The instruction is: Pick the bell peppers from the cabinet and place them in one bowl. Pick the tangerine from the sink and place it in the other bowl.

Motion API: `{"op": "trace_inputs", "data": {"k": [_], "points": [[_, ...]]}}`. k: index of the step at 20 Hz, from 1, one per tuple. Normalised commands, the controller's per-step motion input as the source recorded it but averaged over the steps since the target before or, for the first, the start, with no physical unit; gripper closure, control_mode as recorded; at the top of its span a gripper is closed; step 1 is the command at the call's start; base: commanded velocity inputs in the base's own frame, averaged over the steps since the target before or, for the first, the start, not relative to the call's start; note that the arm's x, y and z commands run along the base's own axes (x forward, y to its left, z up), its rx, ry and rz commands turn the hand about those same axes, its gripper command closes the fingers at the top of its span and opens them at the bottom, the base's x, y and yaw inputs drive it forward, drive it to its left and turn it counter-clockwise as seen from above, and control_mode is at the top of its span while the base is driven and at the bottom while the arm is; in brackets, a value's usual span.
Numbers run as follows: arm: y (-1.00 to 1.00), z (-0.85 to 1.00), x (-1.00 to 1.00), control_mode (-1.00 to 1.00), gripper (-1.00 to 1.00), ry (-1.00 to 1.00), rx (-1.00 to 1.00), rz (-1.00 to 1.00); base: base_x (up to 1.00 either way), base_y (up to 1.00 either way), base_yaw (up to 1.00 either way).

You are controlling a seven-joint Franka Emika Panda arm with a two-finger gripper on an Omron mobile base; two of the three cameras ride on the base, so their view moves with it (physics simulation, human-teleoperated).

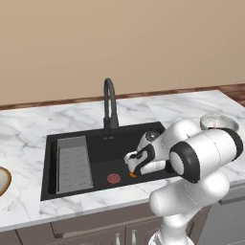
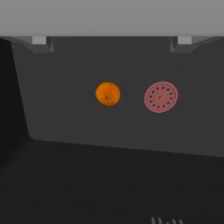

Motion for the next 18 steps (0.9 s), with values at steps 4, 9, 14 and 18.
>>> {"op": "trace_inputs", "data": {"k": [4, 9, 14, 18], "points": [[0.0, -0.16, 0.0, -1.0, -1.0, -0.11, 0.02, 0.0, 0.0, 0.0, 0.0], [-0.01, -0.06, -0.04, -1.0, -1.0, -0.06, 0.03, 0.0, 0.0, 0.0, 0.0], [-0.1, -0.08, -0.02, -1.0, -1.0, 0.0, 0.0, 0.0, 0.0, 0.0, 0.0], [-0.16, -0.11, -0.01, -1.0, -1.0, 0.0, 0.0, 0.0, 0.0, 0.0, 0.0]]}}
